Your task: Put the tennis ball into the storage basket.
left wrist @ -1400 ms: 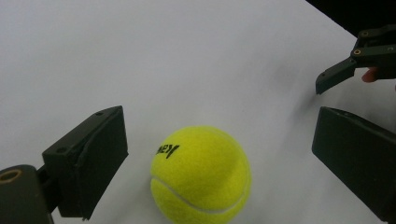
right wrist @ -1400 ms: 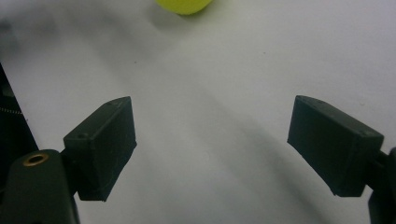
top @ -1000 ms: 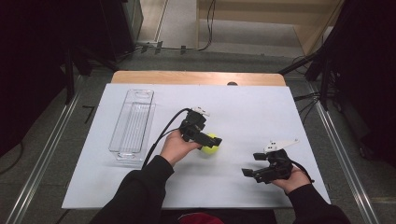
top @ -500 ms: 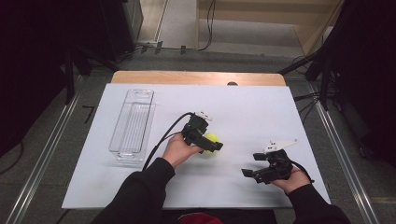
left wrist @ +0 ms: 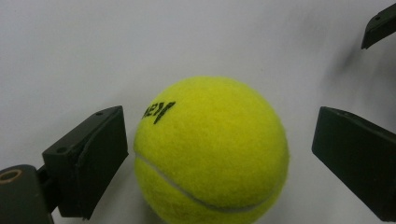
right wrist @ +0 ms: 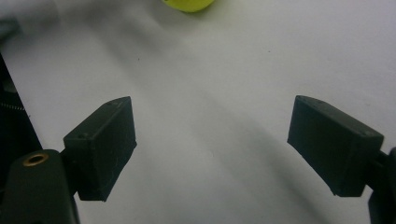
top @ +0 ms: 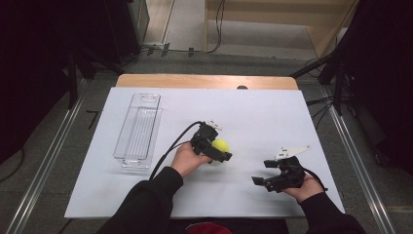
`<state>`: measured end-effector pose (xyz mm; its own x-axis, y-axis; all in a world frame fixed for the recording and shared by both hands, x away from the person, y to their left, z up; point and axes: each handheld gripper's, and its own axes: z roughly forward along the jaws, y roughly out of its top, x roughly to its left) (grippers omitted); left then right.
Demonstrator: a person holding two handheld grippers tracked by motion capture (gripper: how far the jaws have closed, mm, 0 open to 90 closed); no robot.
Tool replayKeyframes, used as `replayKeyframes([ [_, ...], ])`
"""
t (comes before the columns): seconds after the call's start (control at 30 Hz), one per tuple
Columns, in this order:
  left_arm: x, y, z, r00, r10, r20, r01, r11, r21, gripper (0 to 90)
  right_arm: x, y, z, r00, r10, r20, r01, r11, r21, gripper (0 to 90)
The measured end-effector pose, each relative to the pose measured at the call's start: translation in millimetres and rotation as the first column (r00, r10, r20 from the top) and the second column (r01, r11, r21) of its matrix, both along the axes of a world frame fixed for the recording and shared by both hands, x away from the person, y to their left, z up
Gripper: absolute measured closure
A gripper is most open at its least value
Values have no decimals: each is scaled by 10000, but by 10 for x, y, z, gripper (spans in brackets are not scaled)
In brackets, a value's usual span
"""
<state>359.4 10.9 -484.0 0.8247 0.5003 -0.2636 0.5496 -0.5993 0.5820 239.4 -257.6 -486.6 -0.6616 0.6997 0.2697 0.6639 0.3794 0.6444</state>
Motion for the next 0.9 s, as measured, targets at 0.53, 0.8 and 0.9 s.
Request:
replayKeyframes([
  [0.53,-15,-24,-142,9998,-166,90,161,9988,457,43,-4,0,2,10000,62,25,-62,10000,-49,132],
  [0.8,-47,-27,-150,9989,-104,460,77,9983,578,72,-4,-1,1,10000,54,20,-54,10000,-62,132],
  [0.9,-62,-24,-145,9969,-166,765,103,9966,819,110,-3,0,0,10000,58,19,-58,10000,-73,132],
])
